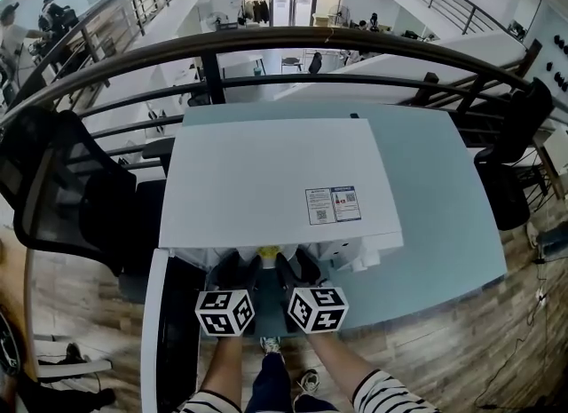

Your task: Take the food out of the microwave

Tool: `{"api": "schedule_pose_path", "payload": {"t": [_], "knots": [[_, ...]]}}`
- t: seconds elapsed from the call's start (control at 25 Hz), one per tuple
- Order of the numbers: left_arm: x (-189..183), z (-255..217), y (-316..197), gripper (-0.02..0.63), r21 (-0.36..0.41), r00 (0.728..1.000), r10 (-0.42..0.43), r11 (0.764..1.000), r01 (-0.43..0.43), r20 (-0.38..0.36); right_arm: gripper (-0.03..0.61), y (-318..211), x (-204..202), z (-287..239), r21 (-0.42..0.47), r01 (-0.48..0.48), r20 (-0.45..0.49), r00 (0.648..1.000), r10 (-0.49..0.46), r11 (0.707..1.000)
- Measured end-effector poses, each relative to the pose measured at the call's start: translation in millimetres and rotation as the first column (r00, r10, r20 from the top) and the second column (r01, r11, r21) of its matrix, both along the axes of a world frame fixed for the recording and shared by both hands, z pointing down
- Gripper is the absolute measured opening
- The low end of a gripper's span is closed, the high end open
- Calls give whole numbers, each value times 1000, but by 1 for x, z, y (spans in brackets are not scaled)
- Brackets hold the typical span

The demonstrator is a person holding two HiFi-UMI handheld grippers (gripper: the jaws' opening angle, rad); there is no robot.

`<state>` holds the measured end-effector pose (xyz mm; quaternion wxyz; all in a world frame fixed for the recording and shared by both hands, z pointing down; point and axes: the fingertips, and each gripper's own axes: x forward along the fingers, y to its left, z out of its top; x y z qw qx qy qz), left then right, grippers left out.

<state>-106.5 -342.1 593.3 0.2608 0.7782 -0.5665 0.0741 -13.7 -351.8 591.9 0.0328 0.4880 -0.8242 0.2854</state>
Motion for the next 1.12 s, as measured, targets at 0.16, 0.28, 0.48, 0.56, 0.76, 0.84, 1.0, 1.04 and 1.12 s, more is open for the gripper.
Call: {"api": "schedule_pose_path", "payload": {"t": [0.16, 0.28, 0.48, 0.56, 0.76, 0.84, 1.0, 1.04, 1.12], "knots": [[2, 2, 16, 198, -9, 1000, -16, 1000, 16, -9, 198, 14, 2, 2, -12, 11, -4, 1000, -11, 1000], [2, 0, 23, 198, -8, 1000, -26, 1000, 26, -14, 198, 20, 3, 2, -15, 18, -3, 1000, -18, 1000], [-2, 1, 30, 198, -10, 997, -58, 998, 57, -41, 198, 24, 3, 4, -30, 23, 18, 1000, -22, 999], [-7, 5, 30, 198, -21, 992, -95, 995, 94, -87, 198, 24, 5, 5, -41, 9, 46, 999, -7, 999], [-13, 14, 27, 199, -64, 963, -130, 991, 118, -237, 198, 15, 10, 13, -89, -29, 96, 995, 37, 996], [-12, 16, 24, 198, -74, 956, -123, 992, 106, -268, 198, 12, 9, 17, -108, -28, 114, 993, 41, 994], [-9, 20, 18, 158, -92, 951, -105, 992, 81, -290, 176, 12, 2, 25, -154, -9, 169, 985, 35, 988], [-9, 20, 17, 152, -96, 951, -102, 992, 77, -292, 151, 13, 1, 26, -158, -8, 176, 984, 36, 987], [-8, 21, 18, 147, -102, 952, -99, 992, 72, -290, 148, 14, 2, 25, -157, -9, 179, 983, 37, 988]]}}
